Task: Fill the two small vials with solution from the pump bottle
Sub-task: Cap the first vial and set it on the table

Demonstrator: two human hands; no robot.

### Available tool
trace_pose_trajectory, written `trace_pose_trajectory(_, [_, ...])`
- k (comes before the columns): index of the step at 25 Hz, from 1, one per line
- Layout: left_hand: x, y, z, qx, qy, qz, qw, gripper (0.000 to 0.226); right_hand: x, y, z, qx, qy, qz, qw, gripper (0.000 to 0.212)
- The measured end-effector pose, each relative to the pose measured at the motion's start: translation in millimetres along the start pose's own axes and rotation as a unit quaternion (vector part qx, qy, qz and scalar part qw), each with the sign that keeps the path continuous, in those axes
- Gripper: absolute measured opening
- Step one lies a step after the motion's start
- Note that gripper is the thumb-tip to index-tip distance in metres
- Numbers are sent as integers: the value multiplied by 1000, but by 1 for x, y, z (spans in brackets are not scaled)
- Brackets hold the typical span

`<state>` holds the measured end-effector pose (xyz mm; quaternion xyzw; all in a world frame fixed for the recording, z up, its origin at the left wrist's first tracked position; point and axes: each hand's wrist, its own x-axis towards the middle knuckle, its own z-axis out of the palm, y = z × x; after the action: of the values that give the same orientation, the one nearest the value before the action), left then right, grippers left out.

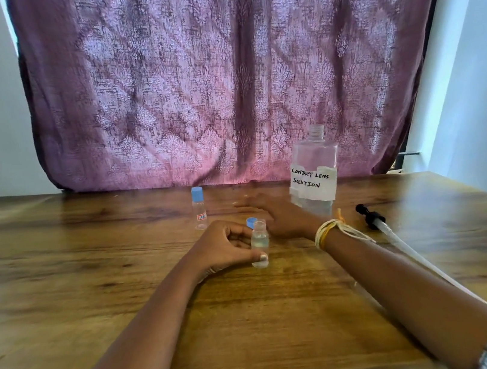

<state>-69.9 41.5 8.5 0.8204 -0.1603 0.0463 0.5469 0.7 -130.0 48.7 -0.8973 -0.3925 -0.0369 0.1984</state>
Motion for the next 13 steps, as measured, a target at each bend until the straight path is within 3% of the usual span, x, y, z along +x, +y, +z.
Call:
trace_pose_trajectory(3, [1, -1, -1, -6, -9, -6, 1000, 33, 2, -1, 15, -13, -10, 8, 1000, 15])
trace_pose_trajectory(4, [1, 0, -2, -6, -16, -6, 1000, 34, 0, 0, 16, -11, 5, 3, 1000, 11])
trace_pose_trajectory(5, [1, 0, -3, -8, -22, -7, 1000, 36, -2, 1, 13, -7, 23, 2, 1000, 24])
trace_pose_trajectory(8, [2, 0, -3, -14, -12, -15, 1000, 31, -17, 6, -7, 52, 80, 13, 995, 17])
trace_pose_trajectory(9, [2, 0, -3, -16, -8, -16, 1000, 28, -22, 6, -16, 91, 97, 30, 991, 28])
trace_pose_trajectory(11, [2, 0, -3, -16, -5, -19, 1000, 25, -35, -1, -26, 220, 122, 47, 967, 36])
trace_pose_trajectory(13, [1, 1, -3, -17, -6, -20, 1000, 24, -46, -9, -29, 329, 155, 40, 931, 27])
